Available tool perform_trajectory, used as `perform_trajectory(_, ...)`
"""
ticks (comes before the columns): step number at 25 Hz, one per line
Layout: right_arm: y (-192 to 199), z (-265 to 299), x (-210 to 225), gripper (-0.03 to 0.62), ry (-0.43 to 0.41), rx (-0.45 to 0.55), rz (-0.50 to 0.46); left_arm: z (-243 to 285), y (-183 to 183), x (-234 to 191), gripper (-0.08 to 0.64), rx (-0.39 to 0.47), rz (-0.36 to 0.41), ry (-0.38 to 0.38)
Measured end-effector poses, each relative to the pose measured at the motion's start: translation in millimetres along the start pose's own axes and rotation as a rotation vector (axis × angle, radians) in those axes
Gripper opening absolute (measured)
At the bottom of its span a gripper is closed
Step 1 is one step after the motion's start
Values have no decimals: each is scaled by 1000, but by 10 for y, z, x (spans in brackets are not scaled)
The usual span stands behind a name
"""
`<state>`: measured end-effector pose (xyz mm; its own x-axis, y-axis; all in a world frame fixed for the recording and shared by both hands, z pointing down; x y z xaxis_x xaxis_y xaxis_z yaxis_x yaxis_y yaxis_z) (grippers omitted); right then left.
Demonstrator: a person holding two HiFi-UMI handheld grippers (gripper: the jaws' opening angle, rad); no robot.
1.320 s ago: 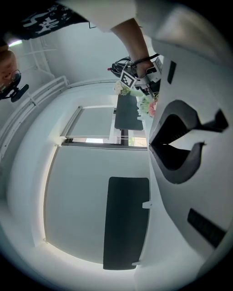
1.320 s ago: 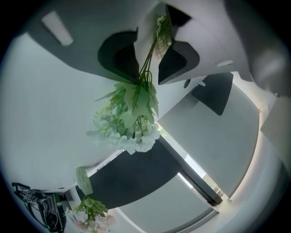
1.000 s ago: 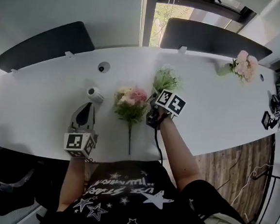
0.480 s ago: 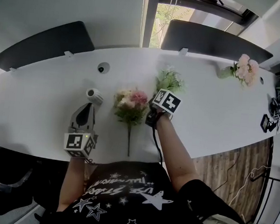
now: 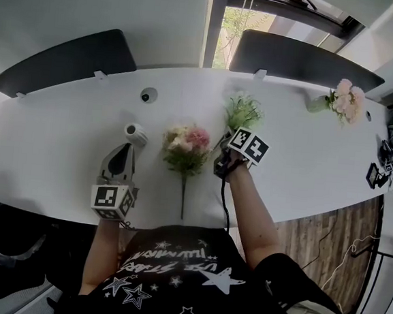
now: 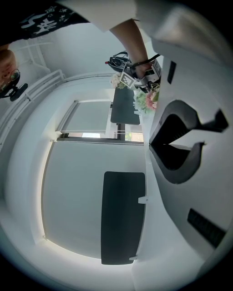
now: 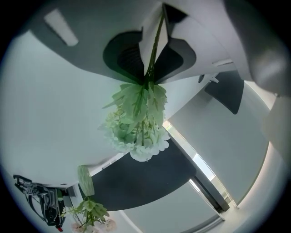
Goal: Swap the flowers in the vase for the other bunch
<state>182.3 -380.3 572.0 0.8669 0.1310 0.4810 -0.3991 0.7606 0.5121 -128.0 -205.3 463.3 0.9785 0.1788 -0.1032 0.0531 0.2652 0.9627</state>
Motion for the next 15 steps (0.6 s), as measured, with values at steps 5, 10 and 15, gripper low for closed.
perform_trajectory(5, -112, -74, 2, 64, -107, 40, 48, -8, -13, 19, 8, 1, 5, -7)
perform_trajectory(10, -230, -171, -51, 61, -174, 81, 39, -22, -44, 49, 8, 4, 12, -26)
perform_trajectory(15, -424, -247, -102, 57, -235, 105, 1, -39, -73, 90, 8, 8, 38, -41)
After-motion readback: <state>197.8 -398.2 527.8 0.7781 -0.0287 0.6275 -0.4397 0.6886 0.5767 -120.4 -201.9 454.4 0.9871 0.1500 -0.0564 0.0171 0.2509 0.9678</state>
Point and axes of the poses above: the fingertips, and each gripper's own axes: z forward along the fingers, x to its right, y out of its underside, the point moved 5 cm from there along -z, backward along the fingers, and after that the axes turned 5 degrees about y, right-handed, at the moved point
